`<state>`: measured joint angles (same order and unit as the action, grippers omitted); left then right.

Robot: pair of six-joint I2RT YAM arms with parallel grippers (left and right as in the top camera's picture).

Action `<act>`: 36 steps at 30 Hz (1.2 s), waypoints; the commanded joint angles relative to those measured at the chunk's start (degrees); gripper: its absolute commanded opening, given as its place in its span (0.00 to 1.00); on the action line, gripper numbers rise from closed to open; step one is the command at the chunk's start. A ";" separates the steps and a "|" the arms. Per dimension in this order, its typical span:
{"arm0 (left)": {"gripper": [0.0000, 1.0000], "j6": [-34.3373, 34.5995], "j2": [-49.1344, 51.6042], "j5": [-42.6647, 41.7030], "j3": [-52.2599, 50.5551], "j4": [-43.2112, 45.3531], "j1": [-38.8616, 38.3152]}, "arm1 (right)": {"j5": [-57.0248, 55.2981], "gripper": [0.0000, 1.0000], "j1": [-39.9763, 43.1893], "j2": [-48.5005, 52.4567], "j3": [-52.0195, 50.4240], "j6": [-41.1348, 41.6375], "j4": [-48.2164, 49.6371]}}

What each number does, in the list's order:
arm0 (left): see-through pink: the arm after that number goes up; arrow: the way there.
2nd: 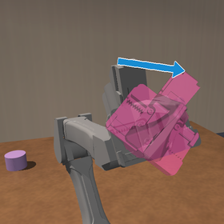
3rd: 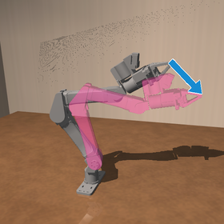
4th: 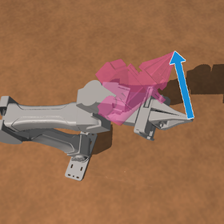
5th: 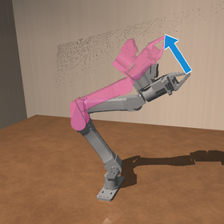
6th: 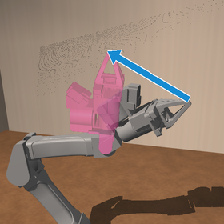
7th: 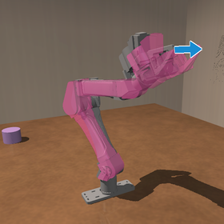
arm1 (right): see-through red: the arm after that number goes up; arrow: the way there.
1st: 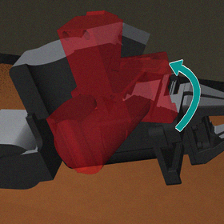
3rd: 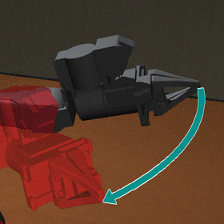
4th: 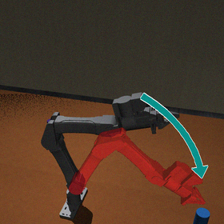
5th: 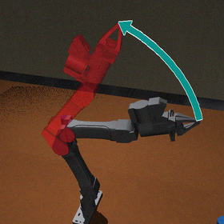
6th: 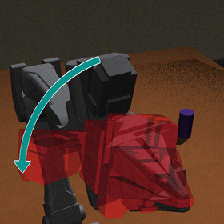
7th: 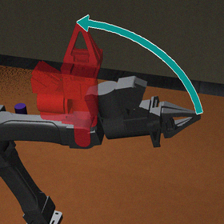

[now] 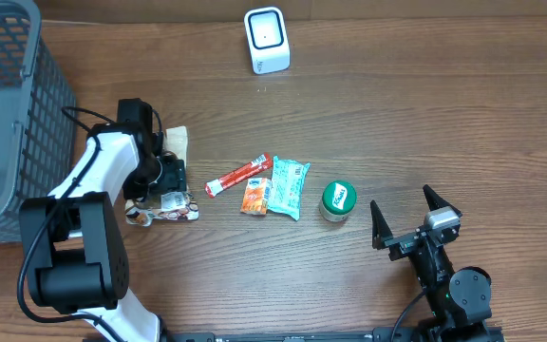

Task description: Scan the item barcode

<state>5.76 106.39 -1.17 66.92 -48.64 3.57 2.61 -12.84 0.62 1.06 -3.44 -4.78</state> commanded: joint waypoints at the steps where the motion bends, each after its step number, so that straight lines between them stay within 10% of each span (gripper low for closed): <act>1: 0.80 -1.90 -0.37 -1.86 0.39 1.53 -0.31 | 0.04 1.00 0.02 -0.39 -0.61 -0.24 0.13; 18: 1.00 -8.13 -0.83 -10.27 3.61 3.37 -5.09 | 0.04 1.00 0.02 -0.39 -0.61 -0.24 0.13; 36: 1.00 -5.11 -16.65 -10.27 15.04 -2.14 -5.09 | 0.04 1.00 0.02 -0.39 -0.61 -0.24 0.13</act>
<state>0.03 89.21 -10.57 81.49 -50.61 -1.52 2.61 -12.84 0.62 1.06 -3.42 -4.78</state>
